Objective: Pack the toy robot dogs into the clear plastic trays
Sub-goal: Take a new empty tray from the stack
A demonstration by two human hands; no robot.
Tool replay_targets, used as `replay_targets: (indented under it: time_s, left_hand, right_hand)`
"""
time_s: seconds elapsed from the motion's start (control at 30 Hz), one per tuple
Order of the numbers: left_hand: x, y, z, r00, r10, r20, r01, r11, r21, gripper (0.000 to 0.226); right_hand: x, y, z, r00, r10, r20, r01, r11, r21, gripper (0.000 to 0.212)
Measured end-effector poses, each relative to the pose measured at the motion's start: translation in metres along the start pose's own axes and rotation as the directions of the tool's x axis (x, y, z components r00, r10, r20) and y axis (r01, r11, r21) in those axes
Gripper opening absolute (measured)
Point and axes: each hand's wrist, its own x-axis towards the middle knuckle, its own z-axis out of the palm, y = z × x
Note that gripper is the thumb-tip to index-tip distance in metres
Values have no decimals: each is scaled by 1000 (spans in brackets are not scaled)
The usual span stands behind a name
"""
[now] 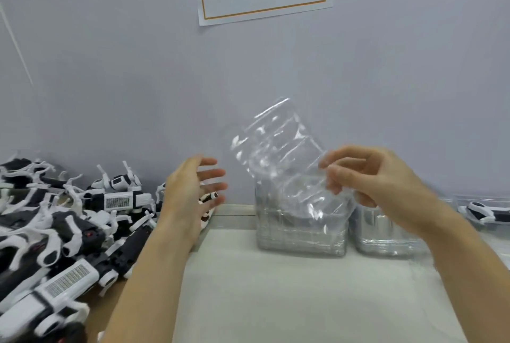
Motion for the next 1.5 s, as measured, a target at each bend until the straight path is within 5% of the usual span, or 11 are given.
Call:
replay_targets:
  time_s: [0.13, 0.23, 0.53, 0.87, 1.07, 1.3, 1.4, 1.5]
  left_hand:
    - [-6, 18, -3, 988, -107, 109, 103, 994, 44, 48]
    - [-11, 26, -3, 987, -126, 95, 121, 991, 57, 39]
    - [-5, 23, -12, 985, -162, 62, 169, 975, -141, 24]
    - [3, 1, -17, 916, -359, 179, 383, 914, -130, 35]
    - [16, -28, -25, 952, -298, -65, 300, 880, 368, 37]
    - [35, -67, -47, 972, -74, -221, 179, 846, 503, 29]
    - [42, -77, -57, 922, 27, -385, 215, 792, 571, 20]
    - [44, -73, -62, 837, 36, -546, 337, 752, 566, 43]
  right_hand:
    - [3, -9, 17, 994, -52, 98, 86, 918, -388, 12]
    - [5, -12, 30, 991, -79, 112, 126, 843, -522, 14]
    - [3, -14, 36, 985, 11, 171, 83, 839, -538, 17]
    - [1, -16, 23, 942, 162, 295, -14, 894, -448, 16]
    - [1, -8, 23, 888, 317, 333, -90, 830, -550, 17]
    - [1, 14, 37, 802, 532, 271, -158, 627, -763, 21]
    - [0, 19, 43, 792, 548, 270, -162, 614, -772, 23]
    - [3, 21, 43, 820, 504, 271, -156, 652, -742, 15]
